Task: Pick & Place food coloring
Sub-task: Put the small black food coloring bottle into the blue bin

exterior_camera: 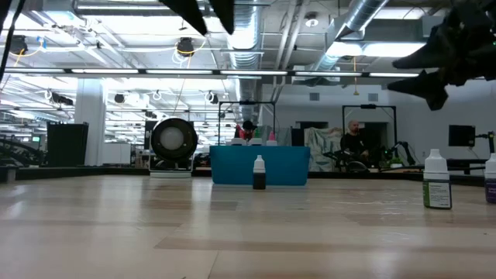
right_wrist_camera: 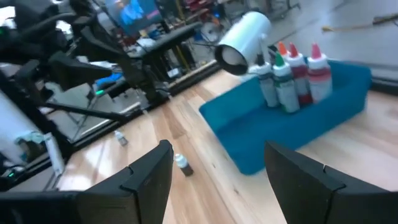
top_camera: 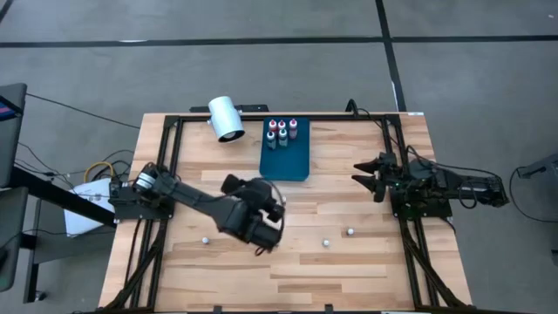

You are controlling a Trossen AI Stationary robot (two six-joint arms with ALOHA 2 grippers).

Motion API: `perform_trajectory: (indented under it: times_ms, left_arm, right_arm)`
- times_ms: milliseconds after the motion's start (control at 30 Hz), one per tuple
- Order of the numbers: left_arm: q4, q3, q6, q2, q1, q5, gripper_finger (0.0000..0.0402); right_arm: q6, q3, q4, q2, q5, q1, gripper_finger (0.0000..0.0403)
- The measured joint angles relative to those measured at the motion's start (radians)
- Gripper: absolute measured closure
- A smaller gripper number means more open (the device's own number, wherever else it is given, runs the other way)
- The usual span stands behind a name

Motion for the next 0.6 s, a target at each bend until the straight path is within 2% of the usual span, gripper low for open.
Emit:
perform_trajectory:
  times_ms: [100, 367, 600]
  left_arm:
    - [-0.048, -0.02, -0.115, -0.002, -0.031, -0.042, 0.0168]
    - [-0.033, -0.174, -0.147, -0.055, -0.036, -0.044, 0.0168]
    - [-0.003, -0.372, -0.168, -0.231, -0.018, -0.062, 0.0168]
  right_arm:
    - [-0.016, 0.0, 0.023, 0.0, -0.048, 0.0, 0.0163]
    - [-0.019, 0.0, 0.091, 0.051, -0.118, 0.008, 0.0163]
    - [-0.134, 0.0, 0.273, 0.18, -0.108, 0.066, 0.0163]
